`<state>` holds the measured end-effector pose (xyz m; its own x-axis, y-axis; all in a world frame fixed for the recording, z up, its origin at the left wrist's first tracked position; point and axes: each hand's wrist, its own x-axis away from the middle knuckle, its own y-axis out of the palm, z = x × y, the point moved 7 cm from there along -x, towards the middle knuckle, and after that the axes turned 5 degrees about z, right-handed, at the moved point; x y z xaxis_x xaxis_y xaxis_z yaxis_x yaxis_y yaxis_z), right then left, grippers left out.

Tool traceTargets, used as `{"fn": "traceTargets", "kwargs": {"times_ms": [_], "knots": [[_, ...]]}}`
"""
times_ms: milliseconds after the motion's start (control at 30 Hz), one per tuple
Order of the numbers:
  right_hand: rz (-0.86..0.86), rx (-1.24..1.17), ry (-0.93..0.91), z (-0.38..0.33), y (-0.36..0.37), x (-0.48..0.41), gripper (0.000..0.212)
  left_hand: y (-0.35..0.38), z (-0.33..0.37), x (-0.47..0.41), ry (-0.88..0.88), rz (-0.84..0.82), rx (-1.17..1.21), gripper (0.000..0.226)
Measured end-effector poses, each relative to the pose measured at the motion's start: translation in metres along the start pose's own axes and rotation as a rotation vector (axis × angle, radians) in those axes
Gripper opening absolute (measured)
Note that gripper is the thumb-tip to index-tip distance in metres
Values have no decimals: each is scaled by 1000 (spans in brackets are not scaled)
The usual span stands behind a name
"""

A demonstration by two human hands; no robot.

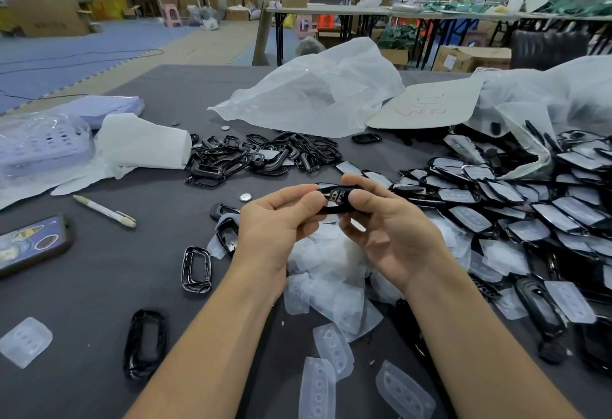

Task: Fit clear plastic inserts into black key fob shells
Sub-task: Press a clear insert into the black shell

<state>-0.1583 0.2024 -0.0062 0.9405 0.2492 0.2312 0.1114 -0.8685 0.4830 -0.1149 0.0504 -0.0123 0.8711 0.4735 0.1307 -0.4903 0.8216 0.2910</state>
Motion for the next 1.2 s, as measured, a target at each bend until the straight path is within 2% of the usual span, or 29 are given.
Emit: {"fn": "traceTargets", "kwargs": {"times_ms": [67, 167, 300, 400, 500, 733, 900, 1000, 1200], "knots": [[55, 121, -80, -3, -1, 0, 21, -6, 2, -2, 70, 90, -69, 19], [224, 481, -411, -16, 1, 7, 20, -15, 8, -2, 203, 218, -268, 17], [426, 630, -659, -32, -5, 18, 26, -19, 10, -2, 215, 235, -332, 23], [408, 761, -643, -36, -6, 16, 26, -21, 11, -4, 201, 225, -353, 28], [335, 962, -643, -30, 3, 13, 17, -19, 10, -8, 158, 168, -382, 25], [217, 1069, -679, -23, 13, 15, 22, -3, 0, -8, 59, -40, -298, 29], [72, 1042, -713, -19, 19, 15, 28, -2, 3, -10, 79, -67, -321, 26], [91, 993, -731, -20, 19, 16, 22, -1, 1, -9, 44, -98, -291, 22], [185, 882, -671, -19, 6, 12, 24, 0, 3, -6, -4, -218, -243, 20]]}}
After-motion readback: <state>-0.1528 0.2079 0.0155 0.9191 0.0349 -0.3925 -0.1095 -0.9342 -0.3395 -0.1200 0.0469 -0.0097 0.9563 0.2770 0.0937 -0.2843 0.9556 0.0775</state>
